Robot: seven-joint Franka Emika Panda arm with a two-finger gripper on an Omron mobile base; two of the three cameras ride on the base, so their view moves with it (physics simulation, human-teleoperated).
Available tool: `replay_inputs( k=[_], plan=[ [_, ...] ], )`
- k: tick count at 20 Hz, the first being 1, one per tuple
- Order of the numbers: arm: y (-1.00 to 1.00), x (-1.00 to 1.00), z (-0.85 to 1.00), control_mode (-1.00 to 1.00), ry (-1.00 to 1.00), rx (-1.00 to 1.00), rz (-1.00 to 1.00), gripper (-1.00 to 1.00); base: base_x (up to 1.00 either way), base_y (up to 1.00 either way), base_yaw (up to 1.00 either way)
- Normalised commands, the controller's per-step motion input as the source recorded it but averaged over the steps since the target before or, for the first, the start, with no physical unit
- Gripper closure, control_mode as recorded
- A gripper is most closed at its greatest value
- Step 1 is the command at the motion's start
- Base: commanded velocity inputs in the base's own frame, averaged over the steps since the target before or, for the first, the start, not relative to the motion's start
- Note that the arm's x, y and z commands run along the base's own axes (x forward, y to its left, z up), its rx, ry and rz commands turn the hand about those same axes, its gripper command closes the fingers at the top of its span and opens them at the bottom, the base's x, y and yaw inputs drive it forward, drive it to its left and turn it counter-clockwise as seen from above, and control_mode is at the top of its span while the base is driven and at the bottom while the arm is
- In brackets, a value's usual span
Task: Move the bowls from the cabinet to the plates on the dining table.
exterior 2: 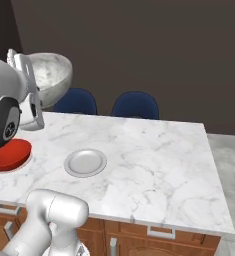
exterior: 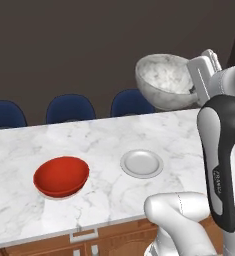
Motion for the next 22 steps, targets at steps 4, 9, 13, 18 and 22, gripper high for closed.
replay_inputs(
  k=[4,9,13,18,22],
  plan=[
    [0.01,-0.06,-0.03,-1.00,0.14,-0.03,0.00,1.00,0.00,0.00,0.00],
    [0.00,-0.13,-0.05,-1.00,0.15,-0.02,0.00,1.00,0.00,0.00,0.00],
    [0.00,-0.14,-0.05,-1.00,0.13,-0.01,0.00,1.00,0.00,0.00,0.00],
    [0.00,-0.15,-0.05,-1.00,0.12,0.00,0.00,1.00,0.00,0.00,0.00],
    [0.00,-0.13,-0.09,-1.00,0.11,0.00,0.00,1.00,0.00,0.00,0.00]
  ],
)
